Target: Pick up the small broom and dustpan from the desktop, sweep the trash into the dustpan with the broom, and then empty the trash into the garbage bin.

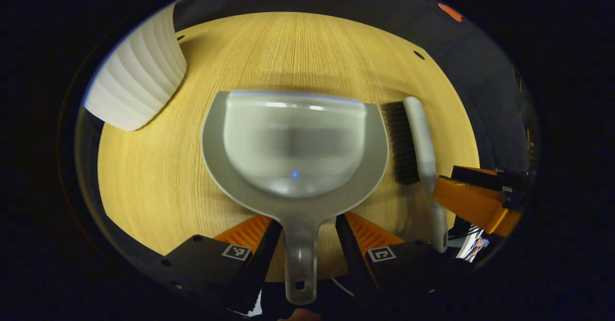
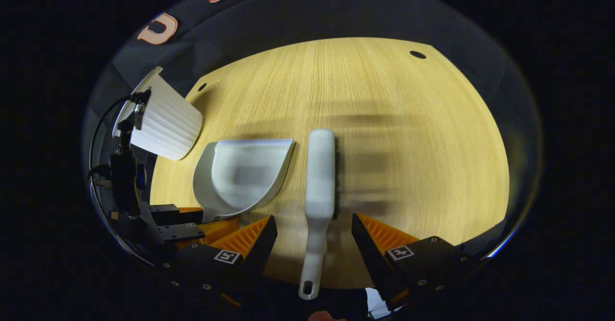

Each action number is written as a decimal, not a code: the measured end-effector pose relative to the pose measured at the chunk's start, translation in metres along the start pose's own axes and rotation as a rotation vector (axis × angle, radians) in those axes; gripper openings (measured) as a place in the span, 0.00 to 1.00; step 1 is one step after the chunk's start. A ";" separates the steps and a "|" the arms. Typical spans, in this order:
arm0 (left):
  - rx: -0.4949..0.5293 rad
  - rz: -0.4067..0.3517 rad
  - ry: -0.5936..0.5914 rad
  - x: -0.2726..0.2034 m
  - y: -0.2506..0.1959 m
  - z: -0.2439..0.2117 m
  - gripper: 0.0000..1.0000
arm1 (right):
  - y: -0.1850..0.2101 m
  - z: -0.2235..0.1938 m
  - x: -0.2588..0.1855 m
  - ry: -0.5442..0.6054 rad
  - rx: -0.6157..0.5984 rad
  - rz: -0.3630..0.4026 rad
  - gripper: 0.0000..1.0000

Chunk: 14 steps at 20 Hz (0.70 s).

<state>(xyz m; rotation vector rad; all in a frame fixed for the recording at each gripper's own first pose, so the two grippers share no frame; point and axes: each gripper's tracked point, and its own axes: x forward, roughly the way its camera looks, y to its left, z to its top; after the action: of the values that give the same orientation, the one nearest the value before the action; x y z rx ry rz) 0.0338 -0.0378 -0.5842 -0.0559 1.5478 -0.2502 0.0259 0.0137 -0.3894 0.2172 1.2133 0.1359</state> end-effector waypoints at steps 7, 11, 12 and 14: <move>0.096 0.080 -0.296 -0.066 0.007 0.058 0.96 | -0.013 0.067 -0.050 -0.292 0.017 -0.034 0.95; 0.099 0.090 -0.480 -0.097 0.006 0.080 0.98 | -0.014 0.091 -0.080 -0.403 -0.009 -0.052 0.96; 0.105 0.101 -0.538 -0.103 0.007 0.084 0.98 | -0.010 0.099 -0.089 -0.452 -0.016 -0.040 0.95; 0.115 0.118 -0.678 -0.126 0.014 0.096 0.98 | -0.005 0.126 -0.113 -0.587 -0.021 -0.027 0.95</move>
<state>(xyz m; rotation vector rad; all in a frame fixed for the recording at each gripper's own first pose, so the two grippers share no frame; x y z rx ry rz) 0.1309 -0.0114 -0.4608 0.0395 0.8575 -0.1979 0.1048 -0.0276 -0.2457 0.2038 0.6304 0.0544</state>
